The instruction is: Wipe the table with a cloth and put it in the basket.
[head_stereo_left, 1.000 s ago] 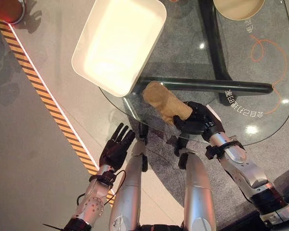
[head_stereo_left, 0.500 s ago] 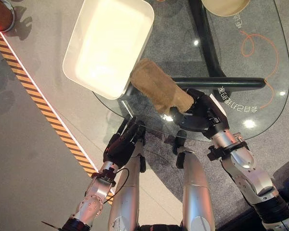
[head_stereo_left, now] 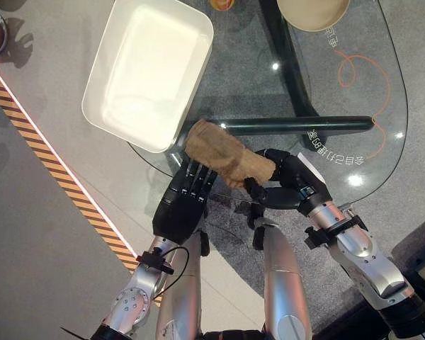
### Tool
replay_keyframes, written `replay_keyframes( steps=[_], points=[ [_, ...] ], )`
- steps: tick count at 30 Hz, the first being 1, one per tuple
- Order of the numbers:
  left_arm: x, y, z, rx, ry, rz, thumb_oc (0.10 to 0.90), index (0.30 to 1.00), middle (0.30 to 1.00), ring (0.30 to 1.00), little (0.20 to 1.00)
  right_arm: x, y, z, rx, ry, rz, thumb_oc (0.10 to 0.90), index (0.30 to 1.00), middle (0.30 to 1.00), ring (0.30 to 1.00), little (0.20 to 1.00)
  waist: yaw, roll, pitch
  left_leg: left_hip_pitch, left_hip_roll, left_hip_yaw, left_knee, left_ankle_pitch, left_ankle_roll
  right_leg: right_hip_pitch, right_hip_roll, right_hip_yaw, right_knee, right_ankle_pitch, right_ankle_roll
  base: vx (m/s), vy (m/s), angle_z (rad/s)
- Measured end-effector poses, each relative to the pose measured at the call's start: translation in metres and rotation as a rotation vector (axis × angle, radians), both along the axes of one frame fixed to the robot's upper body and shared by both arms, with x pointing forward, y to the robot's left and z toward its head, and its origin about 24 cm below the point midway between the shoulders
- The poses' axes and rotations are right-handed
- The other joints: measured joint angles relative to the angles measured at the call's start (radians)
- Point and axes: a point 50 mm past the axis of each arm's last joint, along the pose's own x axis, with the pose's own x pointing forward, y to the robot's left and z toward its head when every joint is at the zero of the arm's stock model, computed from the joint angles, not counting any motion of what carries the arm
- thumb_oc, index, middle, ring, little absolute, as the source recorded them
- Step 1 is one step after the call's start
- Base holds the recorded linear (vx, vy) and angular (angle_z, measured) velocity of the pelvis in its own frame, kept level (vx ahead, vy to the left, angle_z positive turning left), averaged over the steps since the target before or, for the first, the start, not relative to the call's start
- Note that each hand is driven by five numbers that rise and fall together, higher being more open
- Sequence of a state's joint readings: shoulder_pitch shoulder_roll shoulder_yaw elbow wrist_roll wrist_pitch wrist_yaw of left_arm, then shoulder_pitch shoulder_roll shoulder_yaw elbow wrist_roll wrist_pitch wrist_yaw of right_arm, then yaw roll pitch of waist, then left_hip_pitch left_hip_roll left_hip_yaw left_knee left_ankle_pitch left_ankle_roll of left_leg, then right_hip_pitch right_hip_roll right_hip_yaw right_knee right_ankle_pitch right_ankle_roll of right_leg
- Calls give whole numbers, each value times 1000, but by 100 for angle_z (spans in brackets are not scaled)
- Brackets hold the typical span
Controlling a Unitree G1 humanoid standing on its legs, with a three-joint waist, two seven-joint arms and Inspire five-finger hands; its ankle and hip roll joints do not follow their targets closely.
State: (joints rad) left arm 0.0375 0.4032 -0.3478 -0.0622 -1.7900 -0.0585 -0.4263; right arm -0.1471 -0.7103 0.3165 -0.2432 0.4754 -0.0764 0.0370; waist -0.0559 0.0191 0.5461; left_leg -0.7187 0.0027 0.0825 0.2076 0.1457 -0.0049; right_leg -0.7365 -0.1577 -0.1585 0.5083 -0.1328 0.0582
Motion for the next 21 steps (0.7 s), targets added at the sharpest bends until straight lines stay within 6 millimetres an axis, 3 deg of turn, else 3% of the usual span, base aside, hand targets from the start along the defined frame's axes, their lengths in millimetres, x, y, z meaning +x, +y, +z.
replay_keyframes(
  steps=[14,21],
  points=[
    [6,3,6,80,-22,28,800,900,900,900,900,-2,12,-1,-65,-22,54,100,300,300,300,200,1,0,0,0,0,2,-1,0,0,-1,0,2,-3,1,1,0,9,0],
    [9,5,5,191,3,49,800,900,900,900,900,2,22,-3,-255,-106,-10,100,300,300,300,200,1,1,0,-4,-2,6,-10,4,-2,-12,-1,6,1,0,1,-26,10,0]
  ],
)
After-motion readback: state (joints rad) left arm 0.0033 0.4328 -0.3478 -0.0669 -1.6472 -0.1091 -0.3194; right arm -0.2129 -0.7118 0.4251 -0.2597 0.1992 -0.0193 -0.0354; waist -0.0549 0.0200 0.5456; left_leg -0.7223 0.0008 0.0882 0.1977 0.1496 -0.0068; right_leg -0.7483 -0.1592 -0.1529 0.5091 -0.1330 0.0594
